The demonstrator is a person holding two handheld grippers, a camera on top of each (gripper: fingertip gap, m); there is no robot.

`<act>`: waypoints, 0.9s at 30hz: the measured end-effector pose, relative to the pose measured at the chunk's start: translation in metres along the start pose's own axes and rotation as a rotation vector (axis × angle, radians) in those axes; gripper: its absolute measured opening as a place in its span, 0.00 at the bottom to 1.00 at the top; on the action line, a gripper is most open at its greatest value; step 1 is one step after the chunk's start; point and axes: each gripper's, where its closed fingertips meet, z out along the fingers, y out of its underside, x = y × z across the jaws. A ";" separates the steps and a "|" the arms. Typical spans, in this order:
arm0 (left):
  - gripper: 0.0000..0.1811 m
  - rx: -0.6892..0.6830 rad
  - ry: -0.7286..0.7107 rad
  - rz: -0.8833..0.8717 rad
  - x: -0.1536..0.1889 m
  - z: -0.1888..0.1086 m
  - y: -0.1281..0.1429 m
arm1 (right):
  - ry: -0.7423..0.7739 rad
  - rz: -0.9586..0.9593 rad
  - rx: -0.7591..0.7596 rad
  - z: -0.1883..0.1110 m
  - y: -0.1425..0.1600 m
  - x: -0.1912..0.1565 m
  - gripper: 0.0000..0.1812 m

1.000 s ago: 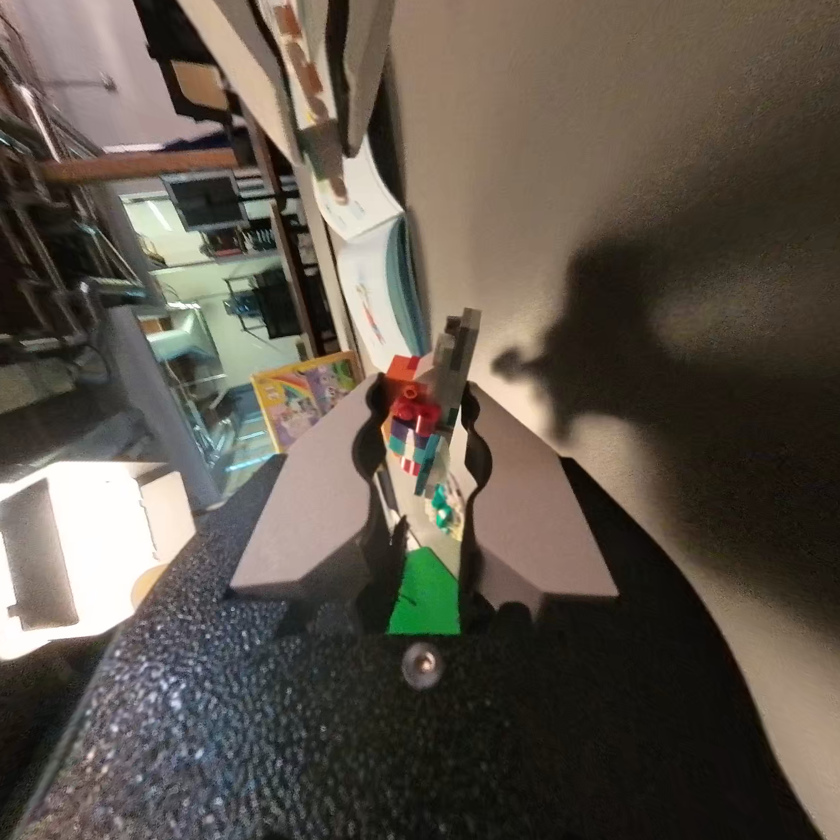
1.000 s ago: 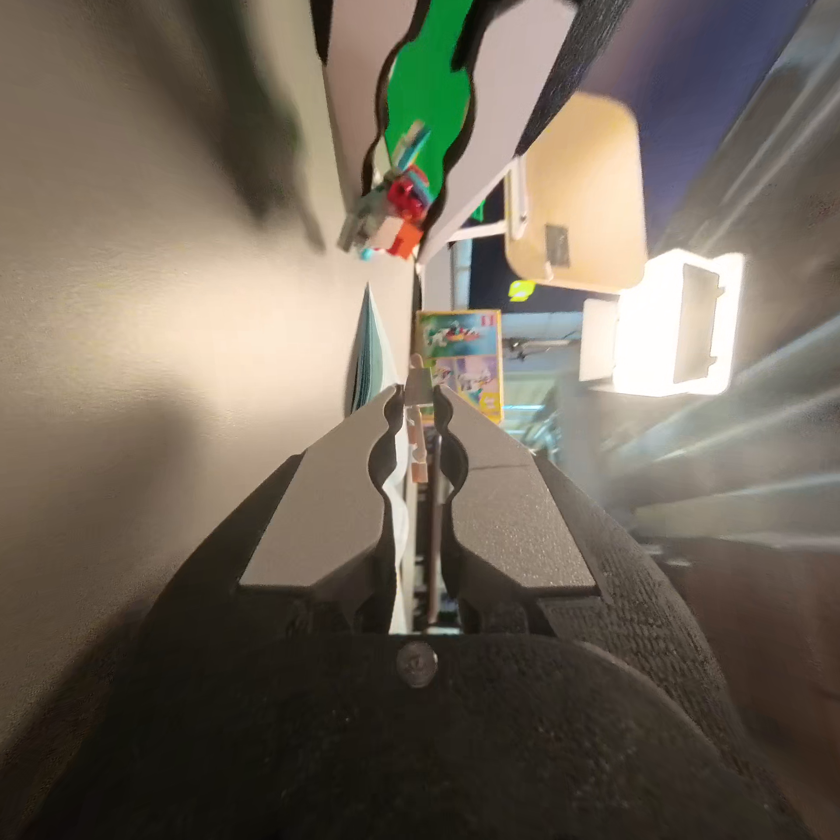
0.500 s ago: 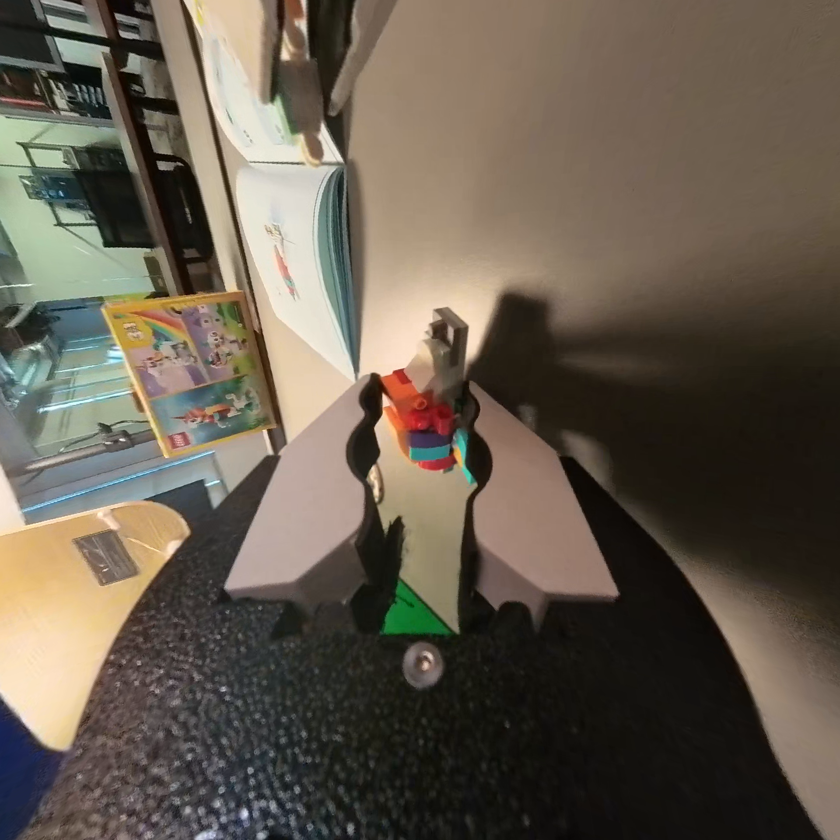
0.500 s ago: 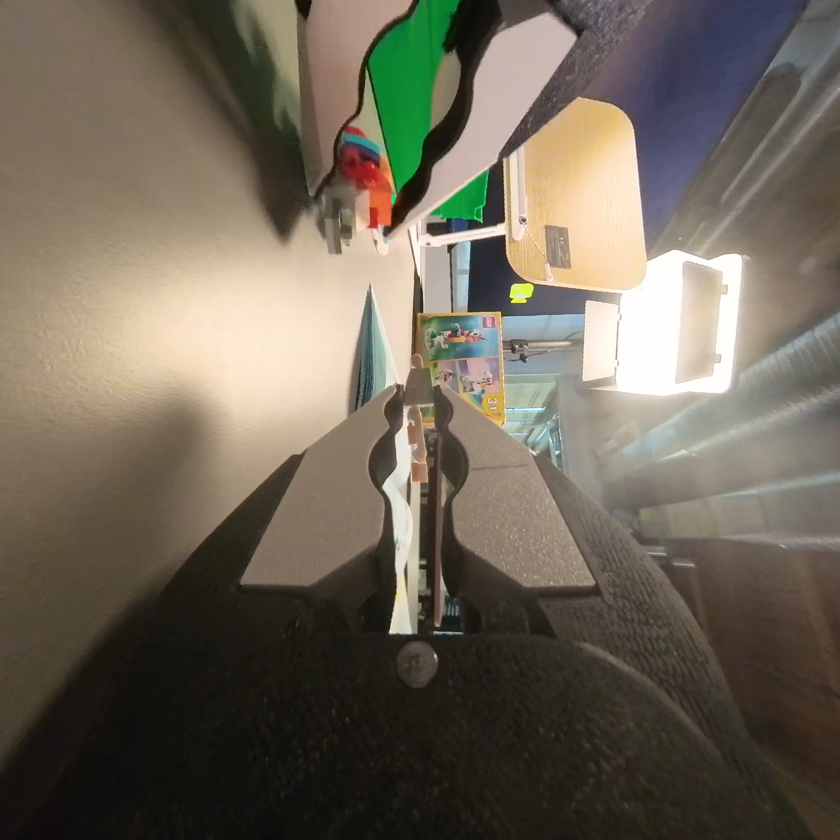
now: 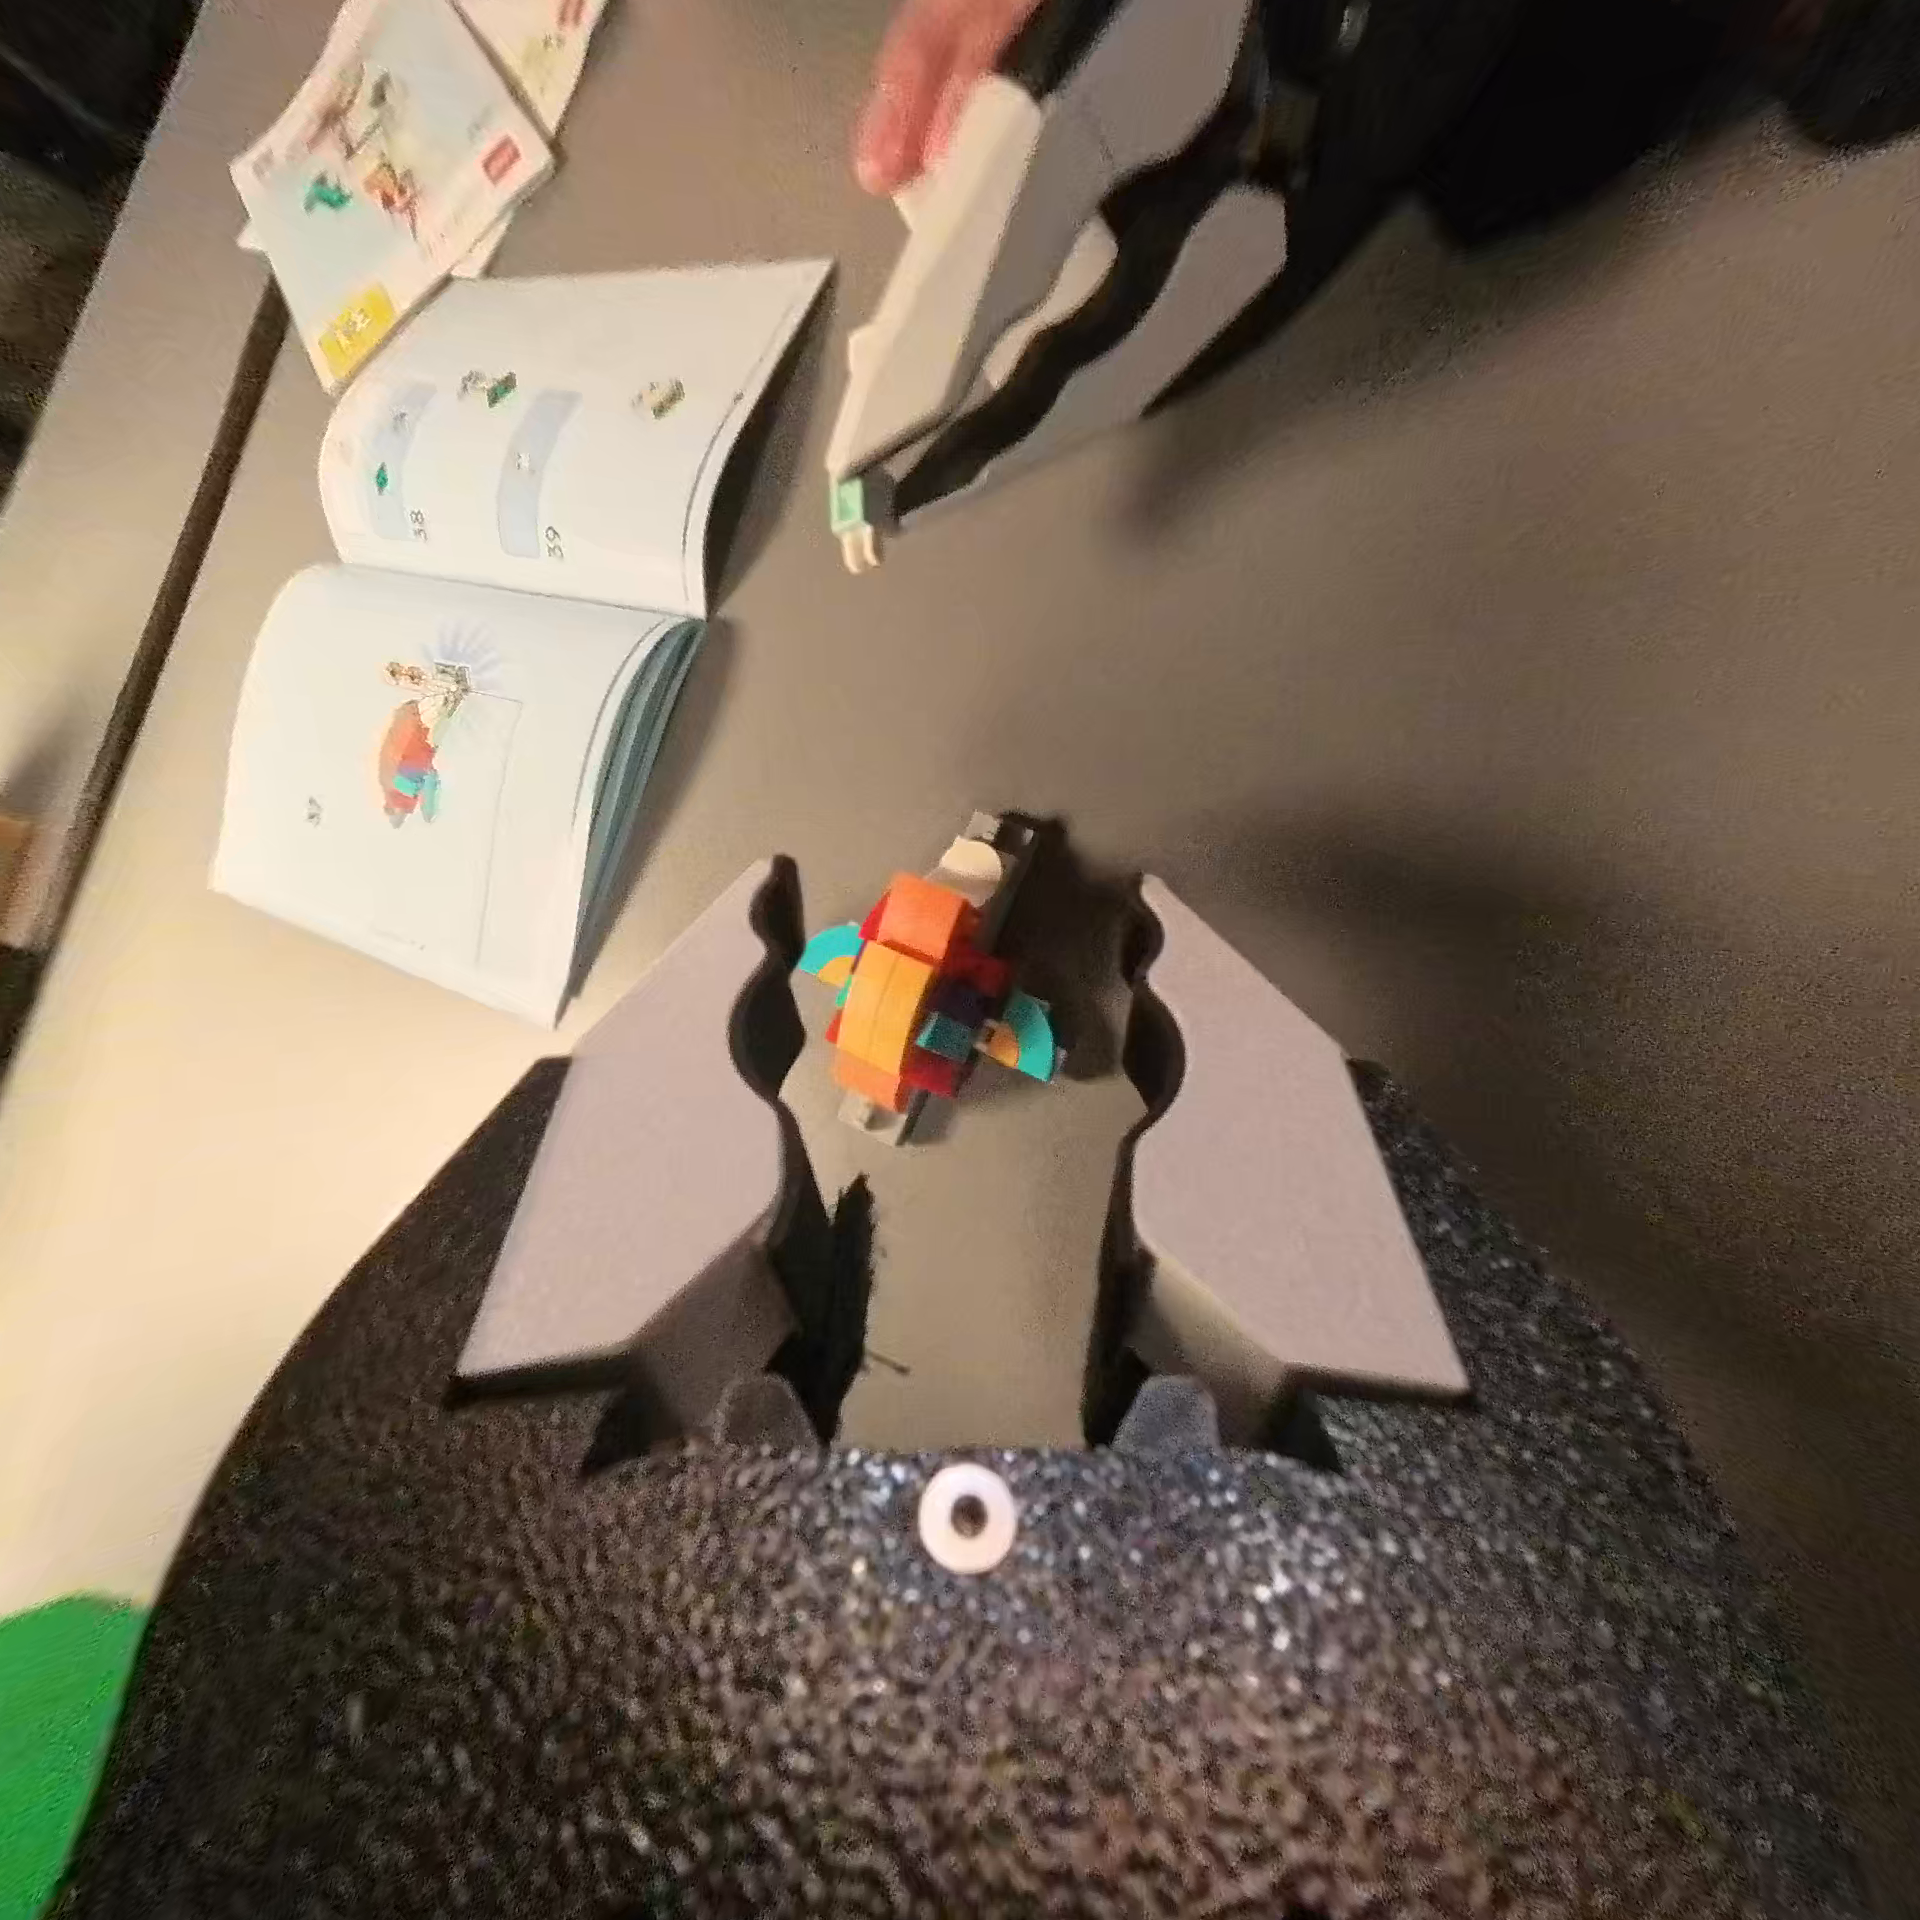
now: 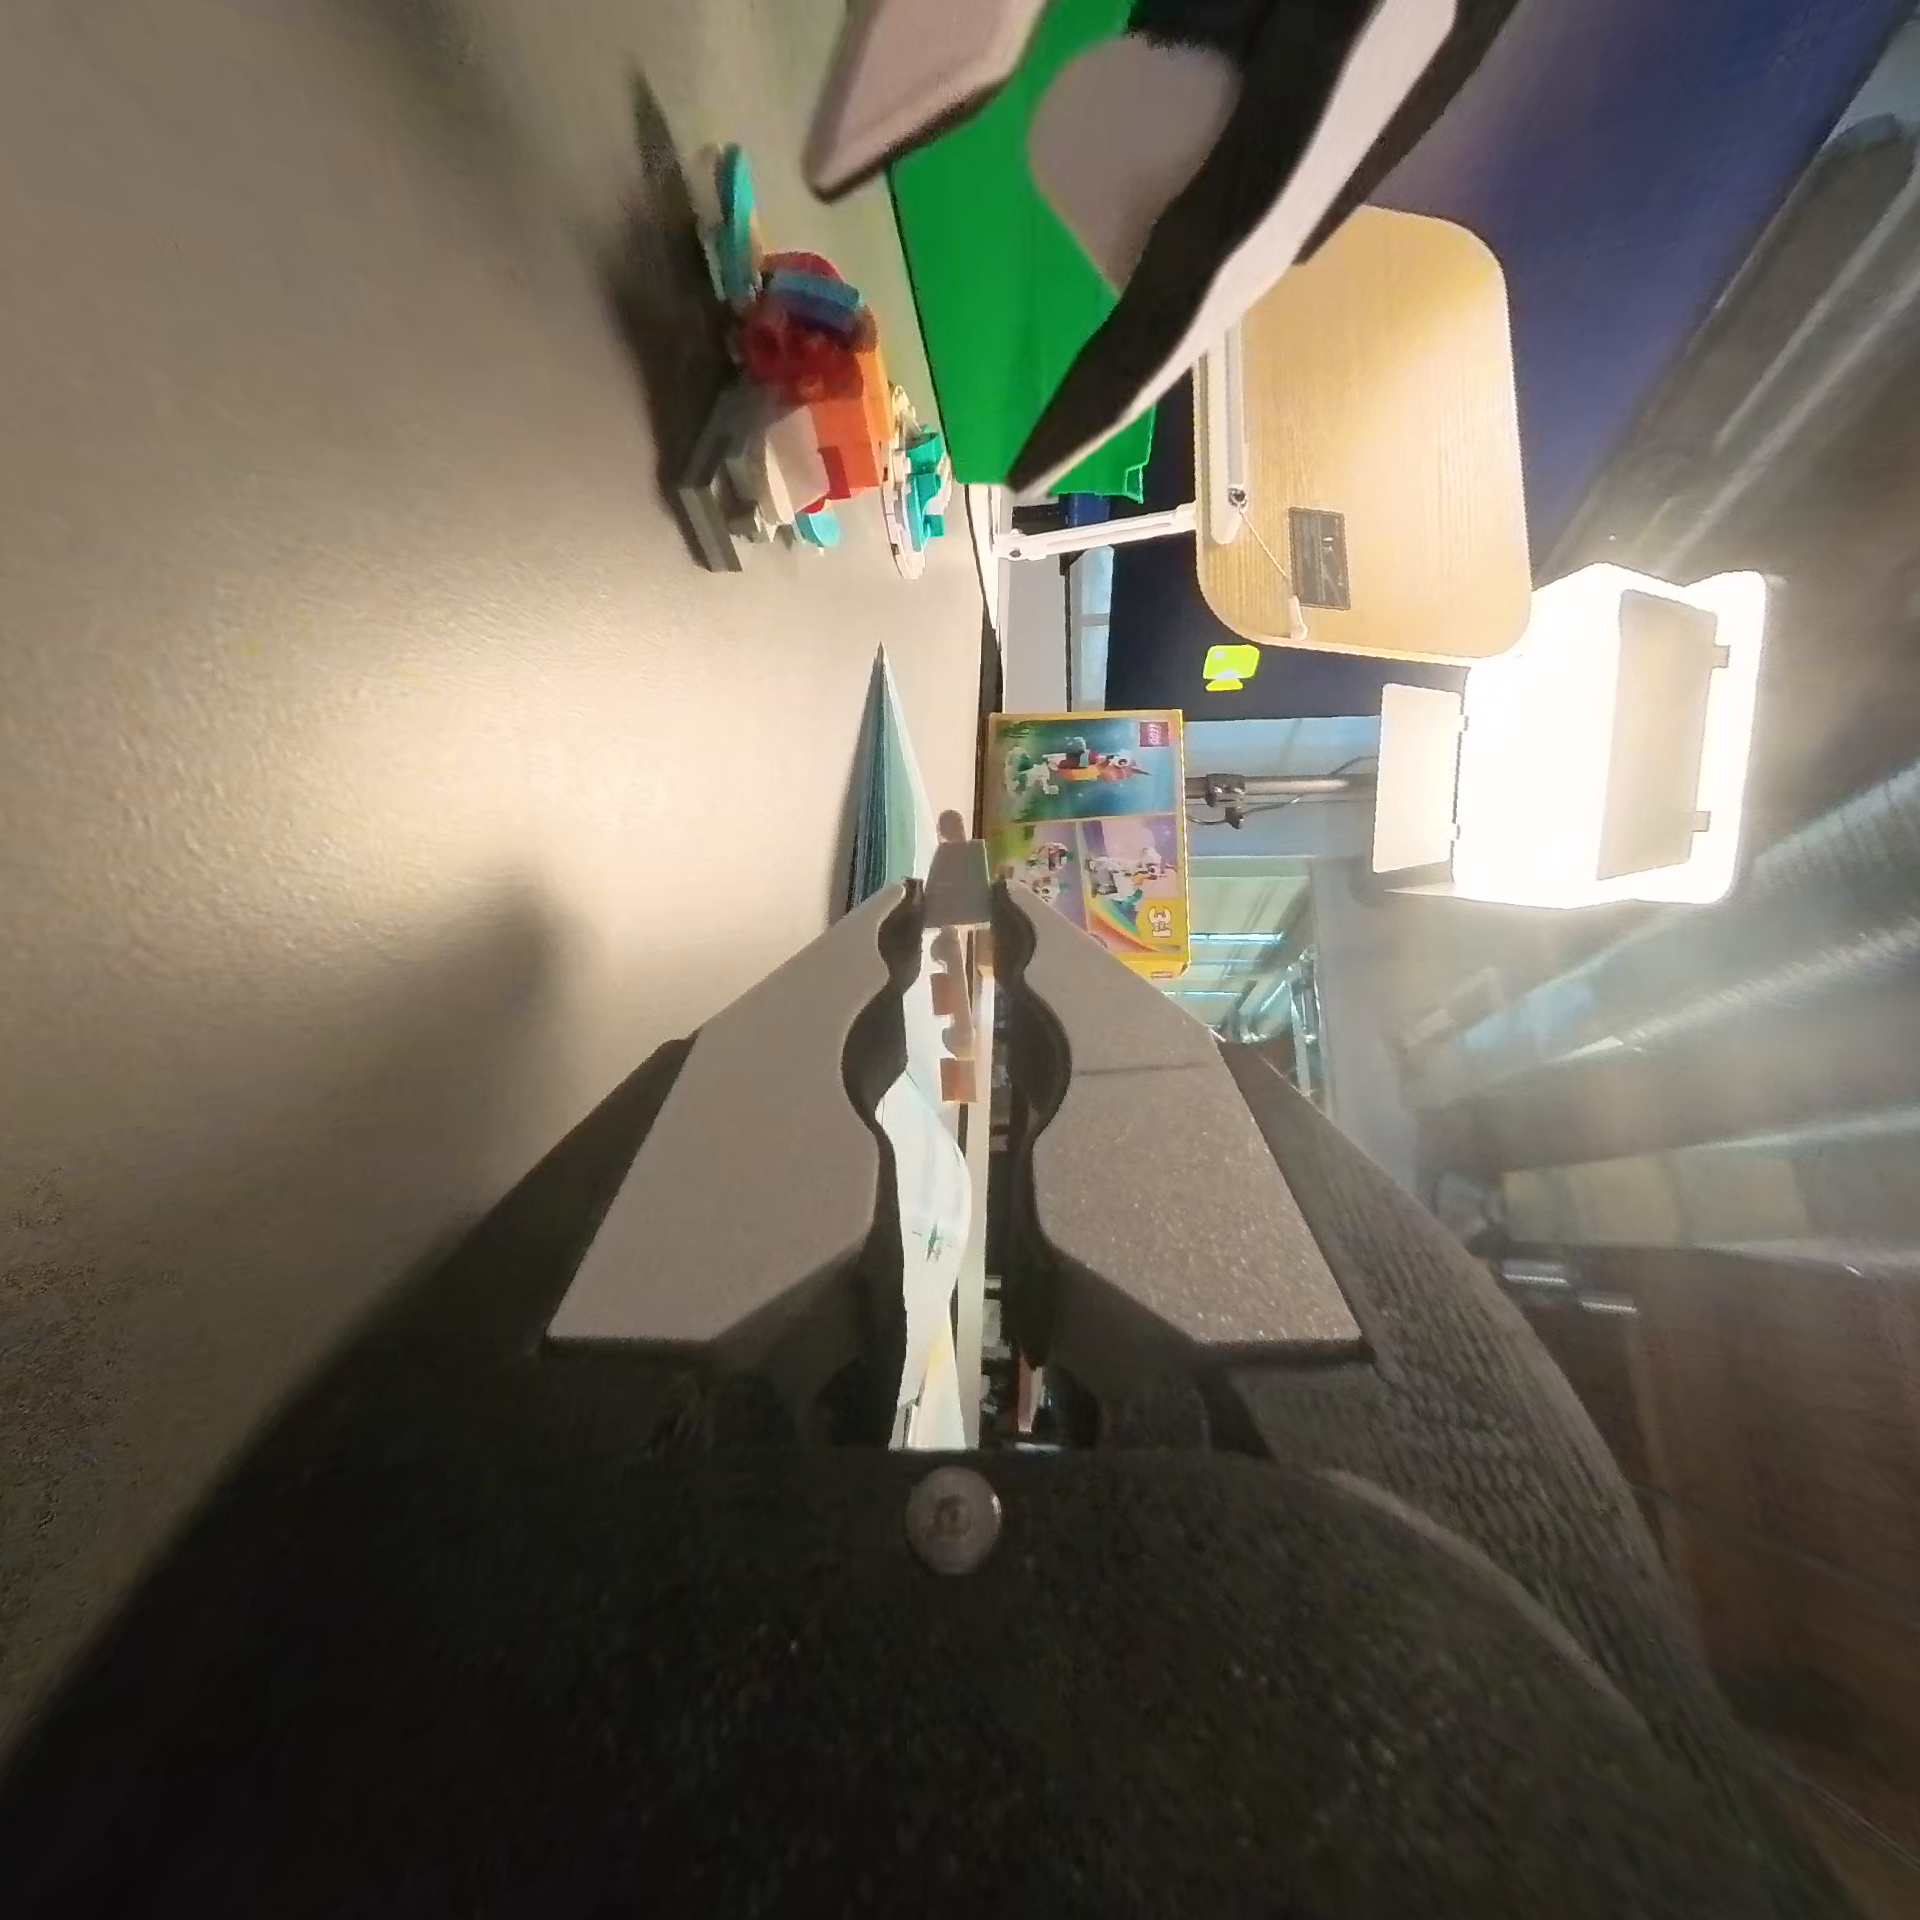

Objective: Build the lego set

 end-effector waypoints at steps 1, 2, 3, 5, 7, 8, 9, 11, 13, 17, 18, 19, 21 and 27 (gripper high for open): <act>0.32 0.033 0.035 -0.029 -0.002 -0.002 -0.001 | 0.000 0.000 0.003 0.000 -0.001 0.000 0.06; 0.31 0.059 0.073 -0.050 -0.003 -0.003 -0.002 | 0.000 0.002 0.010 -0.001 -0.002 0.000 0.06; 0.30 0.075 0.103 -0.068 -0.005 -0.003 -0.002 | 0.000 0.001 0.017 -0.001 -0.004 0.000 0.06; 0.28 0.069 0.155 -0.097 -0.007 -0.001 0.001 | 0.002 -0.013 0.027 -0.002 -0.008 0.000 0.06; 0.27 0.025 0.175 -0.088 -0.010 0.003 0.008 | 0.003 -0.047 0.036 -0.003 -0.013 -0.001 0.06; 0.27 0.003 0.181 -0.083 -0.011 0.006 0.012 | 0.002 -0.068 0.039 -0.003 -0.015 -0.002 0.06; 0.28 -0.017 0.196 -0.089 -0.011 0.008 0.017 | 0.000 -0.088 0.045 -0.003 -0.018 -0.004 0.06; 0.28 -0.053 0.222 -0.122 -0.011 0.011 0.025 | -0.005 -0.116 0.054 -0.003 -0.023 -0.007 0.06; 0.30 -0.070 0.244 -0.172 -0.011 0.010 0.029 | -0.010 -0.120 0.057 -0.002 -0.025 -0.008 0.06; 0.32 -0.064 0.239 -0.239 -0.010 0.005 0.034 | -0.014 -0.089 0.051 -0.002 -0.022 -0.007 0.06; 0.31 -0.068 0.237 -0.239 -0.008 0.004 0.037 | -0.017 -0.079 0.049 -0.001 -0.021 -0.007 0.06; 0.30 -0.074 0.239 -0.239 -0.006 0.004 0.039 | -0.019 -0.075 0.049 -0.001 -0.021 -0.007 0.06; 0.29 -0.085 0.239 -0.246 -0.003 0.004 0.045 | -0.028 -0.079 0.051 -0.001 -0.021 -0.008 0.06; 0.20 -0.038 0.294 -0.295 0.012 -0.001 0.044 | -0.035 -0.093 0.053 -0.002 -0.022 -0.010 0.06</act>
